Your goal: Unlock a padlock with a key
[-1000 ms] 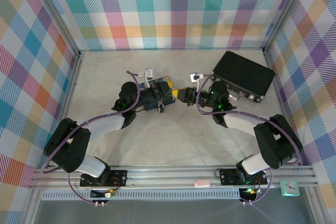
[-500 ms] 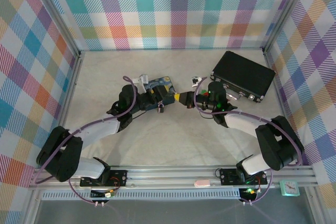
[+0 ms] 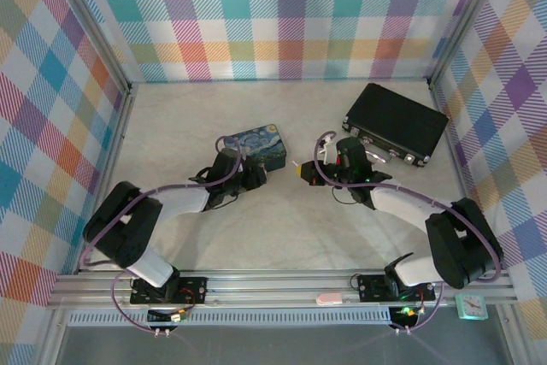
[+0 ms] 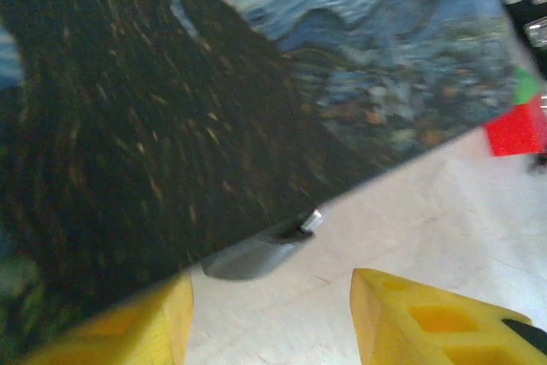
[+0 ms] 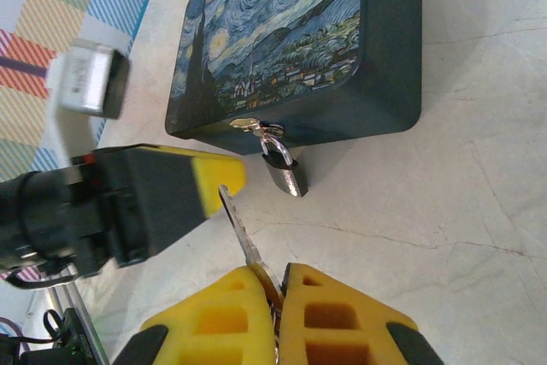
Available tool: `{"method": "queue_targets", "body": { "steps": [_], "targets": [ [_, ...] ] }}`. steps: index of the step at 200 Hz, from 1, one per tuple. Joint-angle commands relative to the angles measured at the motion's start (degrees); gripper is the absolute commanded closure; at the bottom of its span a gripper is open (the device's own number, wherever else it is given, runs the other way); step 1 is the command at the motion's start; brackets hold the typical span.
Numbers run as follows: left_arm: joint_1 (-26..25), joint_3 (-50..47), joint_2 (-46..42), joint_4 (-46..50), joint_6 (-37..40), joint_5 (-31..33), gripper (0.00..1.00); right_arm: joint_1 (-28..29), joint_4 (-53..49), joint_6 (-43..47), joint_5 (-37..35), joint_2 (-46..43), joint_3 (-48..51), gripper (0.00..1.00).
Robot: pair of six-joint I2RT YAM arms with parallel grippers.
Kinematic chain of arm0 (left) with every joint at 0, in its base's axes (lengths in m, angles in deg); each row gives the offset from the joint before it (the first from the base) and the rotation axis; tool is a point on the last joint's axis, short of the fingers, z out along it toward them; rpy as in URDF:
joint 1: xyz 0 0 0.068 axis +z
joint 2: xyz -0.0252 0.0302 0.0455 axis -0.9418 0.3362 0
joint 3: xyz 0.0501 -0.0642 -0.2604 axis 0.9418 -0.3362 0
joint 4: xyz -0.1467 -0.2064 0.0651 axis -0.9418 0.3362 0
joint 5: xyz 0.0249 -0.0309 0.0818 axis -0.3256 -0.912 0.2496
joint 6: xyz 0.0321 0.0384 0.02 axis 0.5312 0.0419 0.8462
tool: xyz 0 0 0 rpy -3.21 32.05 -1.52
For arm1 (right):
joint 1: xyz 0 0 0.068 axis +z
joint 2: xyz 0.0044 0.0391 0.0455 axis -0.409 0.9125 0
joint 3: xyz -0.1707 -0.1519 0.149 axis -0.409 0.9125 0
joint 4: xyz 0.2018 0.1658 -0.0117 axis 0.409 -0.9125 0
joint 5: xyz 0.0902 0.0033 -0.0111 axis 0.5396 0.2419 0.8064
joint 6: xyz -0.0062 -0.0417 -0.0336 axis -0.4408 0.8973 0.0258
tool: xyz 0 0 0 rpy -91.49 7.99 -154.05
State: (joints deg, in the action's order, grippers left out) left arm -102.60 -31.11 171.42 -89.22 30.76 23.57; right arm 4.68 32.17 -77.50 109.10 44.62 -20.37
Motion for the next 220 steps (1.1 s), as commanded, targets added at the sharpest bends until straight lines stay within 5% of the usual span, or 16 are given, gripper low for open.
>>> {"method": "queue_targets", "body": {
  "steps": [1,79,173,220],
  "targets": [
    [-0.53,4.36,4.04,0.72,3.05,3.13,0.51,-0.16,-1.53,1.6,-1.18,-2.37,0.54,1.0],
    [-0.53,8.18,13.43,-2.08,2.54,4.72,0.53,-0.17,-1.36,1.79,-2.15,-3.8,1.06,1.0],
    [-0.23,7.3,13.08,-7.34,-3.63,0.68,0.98,-0.17,0.1,-0.77,-1.76,-1.64,1.69,1.0],
    [2.65,3.66,10.65,-17.86,-15.66,-8.65,1.0,-0.16,8.45,-8.06,2.72,3.2,4.41,1.0]
  ]
}}
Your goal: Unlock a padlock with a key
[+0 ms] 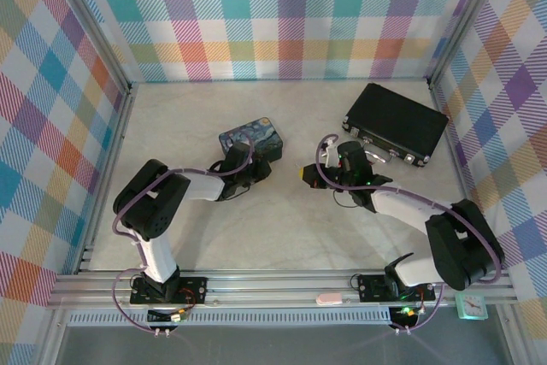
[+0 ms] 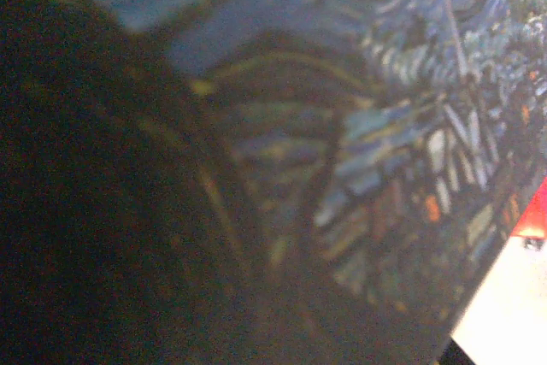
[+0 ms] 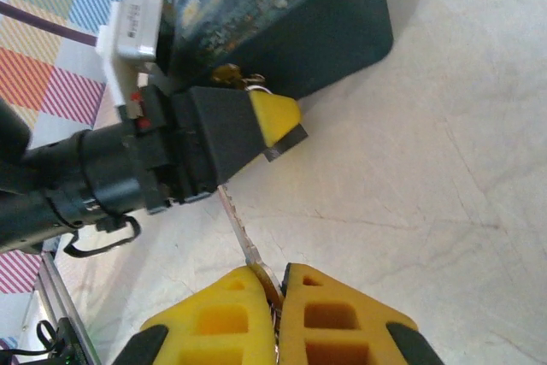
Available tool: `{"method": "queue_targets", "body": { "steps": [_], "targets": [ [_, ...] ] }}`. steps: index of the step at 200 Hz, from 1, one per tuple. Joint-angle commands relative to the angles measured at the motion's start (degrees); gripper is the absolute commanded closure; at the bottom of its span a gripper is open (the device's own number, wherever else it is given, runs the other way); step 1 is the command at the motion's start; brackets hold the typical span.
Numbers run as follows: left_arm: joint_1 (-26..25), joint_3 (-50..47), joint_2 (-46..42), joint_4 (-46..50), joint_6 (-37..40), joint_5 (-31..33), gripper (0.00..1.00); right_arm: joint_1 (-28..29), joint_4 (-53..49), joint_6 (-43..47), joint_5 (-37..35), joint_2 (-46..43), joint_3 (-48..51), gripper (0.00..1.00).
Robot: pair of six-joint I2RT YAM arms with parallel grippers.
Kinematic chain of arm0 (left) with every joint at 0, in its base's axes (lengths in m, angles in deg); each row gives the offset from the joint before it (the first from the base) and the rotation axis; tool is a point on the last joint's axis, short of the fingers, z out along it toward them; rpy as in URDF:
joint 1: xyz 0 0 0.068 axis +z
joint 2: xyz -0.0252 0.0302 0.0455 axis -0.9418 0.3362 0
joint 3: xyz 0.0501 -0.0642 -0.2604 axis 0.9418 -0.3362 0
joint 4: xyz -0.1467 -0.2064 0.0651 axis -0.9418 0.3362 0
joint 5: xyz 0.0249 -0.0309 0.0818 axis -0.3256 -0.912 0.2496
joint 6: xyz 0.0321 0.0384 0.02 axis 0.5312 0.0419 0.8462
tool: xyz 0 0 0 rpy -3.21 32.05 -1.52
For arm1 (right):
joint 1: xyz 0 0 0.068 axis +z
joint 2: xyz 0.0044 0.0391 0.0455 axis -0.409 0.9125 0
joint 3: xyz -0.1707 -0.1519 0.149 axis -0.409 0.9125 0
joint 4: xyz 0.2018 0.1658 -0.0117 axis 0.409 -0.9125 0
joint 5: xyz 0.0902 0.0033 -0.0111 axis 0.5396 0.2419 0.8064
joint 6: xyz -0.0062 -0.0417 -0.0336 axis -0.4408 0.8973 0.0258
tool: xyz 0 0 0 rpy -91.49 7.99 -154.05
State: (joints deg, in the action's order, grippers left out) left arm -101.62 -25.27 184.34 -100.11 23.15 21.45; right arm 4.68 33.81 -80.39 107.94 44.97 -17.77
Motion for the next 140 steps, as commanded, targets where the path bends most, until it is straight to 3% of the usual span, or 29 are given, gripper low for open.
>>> {"method": "queue_targets", "body": {
  "steps": [1,63,140],
  "targets": [
    [1.7,-2.32,-2.3,-7.43,-8.34,-6.74,1.0,-0.16,6.96,-5.37,4.11,2.98,1.8,1.0],
    [3.58,-5.94,-1.45,-24.94,-21.47,-14.27,1.0,1.91,20.71,-13.0,11.06,13.86,1.1,1.0],
    [3.67,-6.98,-3.53,-25.72,-21.4,-15.12,1.0,2.41,31.17,-17.66,15.37,22.76,-4.16,1.0]
  ]
}}
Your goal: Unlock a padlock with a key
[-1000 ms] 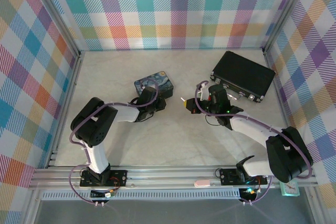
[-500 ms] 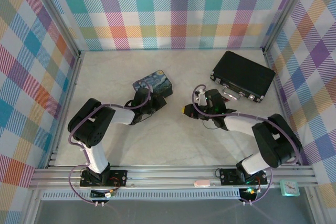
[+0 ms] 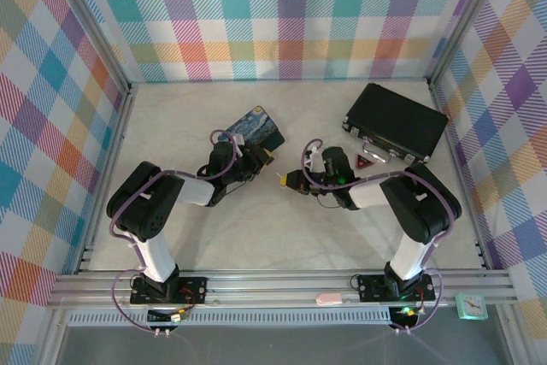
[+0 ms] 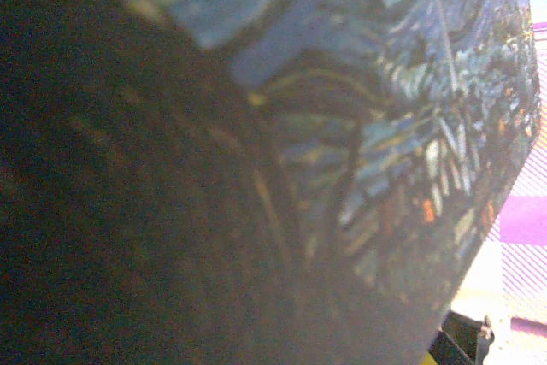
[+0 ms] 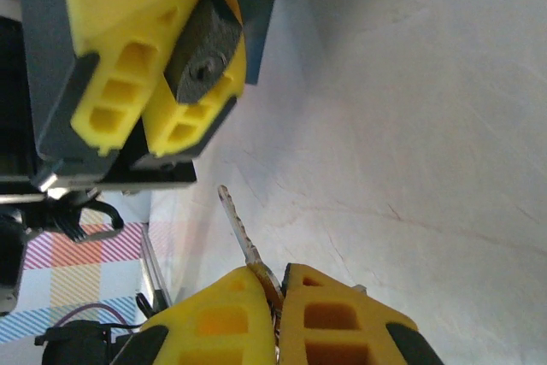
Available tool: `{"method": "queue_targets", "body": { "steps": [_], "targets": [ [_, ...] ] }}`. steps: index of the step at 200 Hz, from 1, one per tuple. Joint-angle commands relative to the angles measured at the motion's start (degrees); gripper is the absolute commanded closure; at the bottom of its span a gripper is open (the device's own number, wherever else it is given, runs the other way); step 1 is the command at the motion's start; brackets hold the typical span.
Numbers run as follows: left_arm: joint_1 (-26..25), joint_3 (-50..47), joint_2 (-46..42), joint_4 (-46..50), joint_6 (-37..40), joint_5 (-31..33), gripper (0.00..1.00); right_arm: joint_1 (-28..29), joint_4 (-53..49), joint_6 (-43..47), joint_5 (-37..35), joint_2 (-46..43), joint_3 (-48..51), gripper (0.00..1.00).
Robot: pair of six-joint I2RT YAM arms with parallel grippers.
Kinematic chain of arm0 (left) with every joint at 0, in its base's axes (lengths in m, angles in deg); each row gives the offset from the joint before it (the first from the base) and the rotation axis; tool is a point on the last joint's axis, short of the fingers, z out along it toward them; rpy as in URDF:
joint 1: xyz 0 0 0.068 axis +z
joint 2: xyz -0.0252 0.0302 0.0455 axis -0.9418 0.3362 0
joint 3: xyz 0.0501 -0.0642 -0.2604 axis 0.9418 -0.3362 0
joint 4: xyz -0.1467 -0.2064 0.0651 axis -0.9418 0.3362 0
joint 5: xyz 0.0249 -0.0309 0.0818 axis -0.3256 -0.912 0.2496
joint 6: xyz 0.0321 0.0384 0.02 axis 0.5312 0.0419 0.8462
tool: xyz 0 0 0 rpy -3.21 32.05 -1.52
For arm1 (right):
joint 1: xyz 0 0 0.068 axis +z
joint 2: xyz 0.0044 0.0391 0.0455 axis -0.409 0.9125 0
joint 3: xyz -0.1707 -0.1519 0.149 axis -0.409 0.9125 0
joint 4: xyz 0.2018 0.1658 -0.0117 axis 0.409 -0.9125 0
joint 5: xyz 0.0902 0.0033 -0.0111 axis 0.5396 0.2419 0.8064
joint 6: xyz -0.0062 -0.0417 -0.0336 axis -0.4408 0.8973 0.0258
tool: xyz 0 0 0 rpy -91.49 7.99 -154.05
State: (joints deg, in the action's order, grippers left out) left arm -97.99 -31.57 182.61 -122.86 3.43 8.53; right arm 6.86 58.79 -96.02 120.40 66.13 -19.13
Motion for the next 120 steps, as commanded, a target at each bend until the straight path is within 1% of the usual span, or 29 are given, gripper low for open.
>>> {"method": "queue_targets", "body": {
  "steps": [1,60,120],
  "targets": [
    [0.04,-0.71,-1.78,-3.01,-1.67,-2.25,1.0,0.2,6.27,-2.12,2.9,1.79,-2.94,1.0],
    [0.06,-1.21,-0.92,-5.05,-2.59,-2.56,1.0,0.11,5.04,-1.36,2.61,3.92,-5.55,1.0],
    [0.04,-1.62,-0.48,-6.65,-3.56,-2.47,1.0,0.11,3.82,-1.79,1.65,4.17,-5.39,1.0]
  ]
}}
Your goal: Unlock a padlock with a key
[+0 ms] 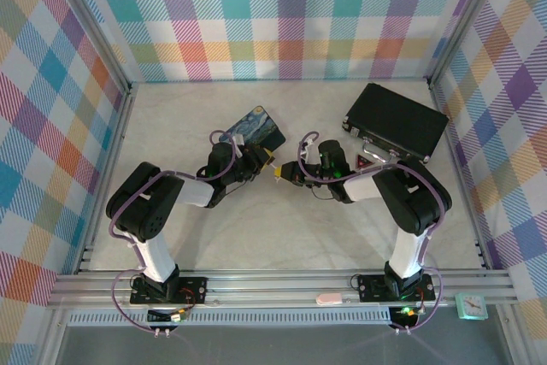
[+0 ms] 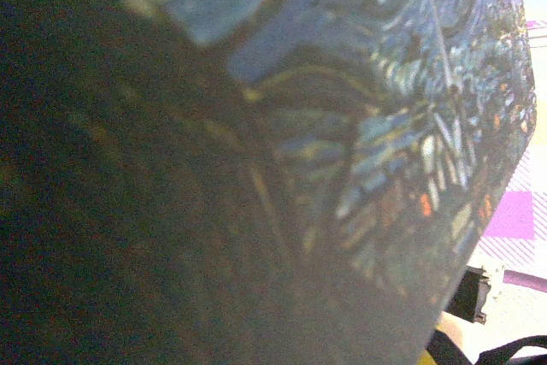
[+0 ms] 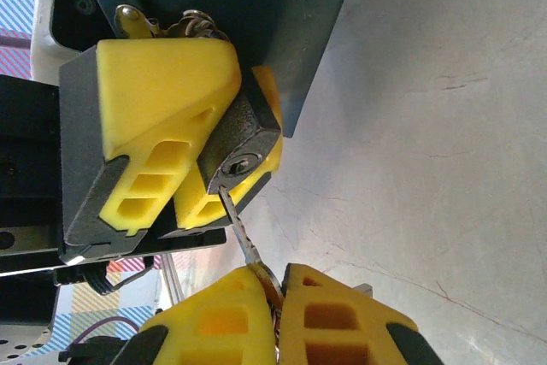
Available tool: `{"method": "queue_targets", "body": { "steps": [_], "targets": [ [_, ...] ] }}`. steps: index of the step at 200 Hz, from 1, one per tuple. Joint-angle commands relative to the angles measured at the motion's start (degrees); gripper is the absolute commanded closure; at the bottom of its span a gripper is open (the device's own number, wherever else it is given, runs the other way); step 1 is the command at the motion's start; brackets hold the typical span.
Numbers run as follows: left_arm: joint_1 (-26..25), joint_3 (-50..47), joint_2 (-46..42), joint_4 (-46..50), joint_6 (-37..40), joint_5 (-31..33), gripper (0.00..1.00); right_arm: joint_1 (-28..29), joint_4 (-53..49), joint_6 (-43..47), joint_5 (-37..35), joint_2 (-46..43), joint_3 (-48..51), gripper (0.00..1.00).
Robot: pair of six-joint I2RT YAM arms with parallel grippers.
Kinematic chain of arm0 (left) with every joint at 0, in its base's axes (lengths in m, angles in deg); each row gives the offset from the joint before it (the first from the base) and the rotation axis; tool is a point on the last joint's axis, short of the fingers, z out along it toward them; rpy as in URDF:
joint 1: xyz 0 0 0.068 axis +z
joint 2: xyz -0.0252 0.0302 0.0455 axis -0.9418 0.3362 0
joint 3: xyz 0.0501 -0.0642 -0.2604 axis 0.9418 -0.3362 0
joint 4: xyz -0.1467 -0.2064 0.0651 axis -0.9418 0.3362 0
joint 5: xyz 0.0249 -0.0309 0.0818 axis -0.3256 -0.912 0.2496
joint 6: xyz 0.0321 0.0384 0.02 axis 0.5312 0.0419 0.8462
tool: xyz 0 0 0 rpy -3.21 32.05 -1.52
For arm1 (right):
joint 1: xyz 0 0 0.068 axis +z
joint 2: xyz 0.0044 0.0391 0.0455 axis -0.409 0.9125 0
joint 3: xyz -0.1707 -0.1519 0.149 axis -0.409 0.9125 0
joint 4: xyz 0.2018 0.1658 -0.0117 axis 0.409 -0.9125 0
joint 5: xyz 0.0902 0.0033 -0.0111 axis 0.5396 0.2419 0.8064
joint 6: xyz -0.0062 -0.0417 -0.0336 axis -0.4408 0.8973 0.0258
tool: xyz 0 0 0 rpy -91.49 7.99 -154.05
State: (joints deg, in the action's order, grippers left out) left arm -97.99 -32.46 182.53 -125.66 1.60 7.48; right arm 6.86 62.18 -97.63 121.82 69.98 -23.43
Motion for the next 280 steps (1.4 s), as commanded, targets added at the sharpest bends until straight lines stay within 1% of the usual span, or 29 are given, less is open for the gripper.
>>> {"method": "queue_targets", "body": {
  "steps": [1,53,95,134,188,247,261,270,280],
  "targets": [
    [0.08,-0.72,-0.37,-3.86,-1.73,-1.42,1.0,0.11,0.4,-0.17,0.18,0.29,-1.04,1.0],
    [0.08,-0.84,0.09,-4.79,-2.34,-2.06,1.0,0.11,0.09,-0.16,-1.17,-0.58,-1.05,1.0],
    [-0.13,-0.97,0.21,-5.52,-2.87,-2.43,1.0,0.11,-0.19,0.09,-0.86,0.16,-2.66,1.0],
    [-0.14,-1.24,0.62,-5.52,-2.82,-2.39,1.0,0.11,-0.29,0.45,-0.71,-1.37,-2.43,1.0],
    [-0.96,-0.51,0.96,-3.35,-1.4,-1.6,1.0,0.2,-0.95,0.66,-0.36,-3.38,-2.3,1.0],
    [-2.07,0.63,1.33,-2.59,-1.3,-1.68,1.0,0.65,-0.31,0.52,0.39,-2.05,-3.62,1.0],
    [-2.17,0.62,1.41,-2.54,-1.27,-1.84,1.0,0.77,-2.51,1.81,0.3,-1.92,-4.75,1.0],
    [-2.24,0.66,1.36,-2.54,-1.28,-2.01,1.0,0.81,-5.65,3.78,-0.29,-2.18,-5.56,1.0],
    [-2.24,0.7,1.24,-2.54,-1.03,-2.4,1.0,0.74,-12.08,6.65,-1.73,-2.87,-6.76,1.0]
  ]
}}
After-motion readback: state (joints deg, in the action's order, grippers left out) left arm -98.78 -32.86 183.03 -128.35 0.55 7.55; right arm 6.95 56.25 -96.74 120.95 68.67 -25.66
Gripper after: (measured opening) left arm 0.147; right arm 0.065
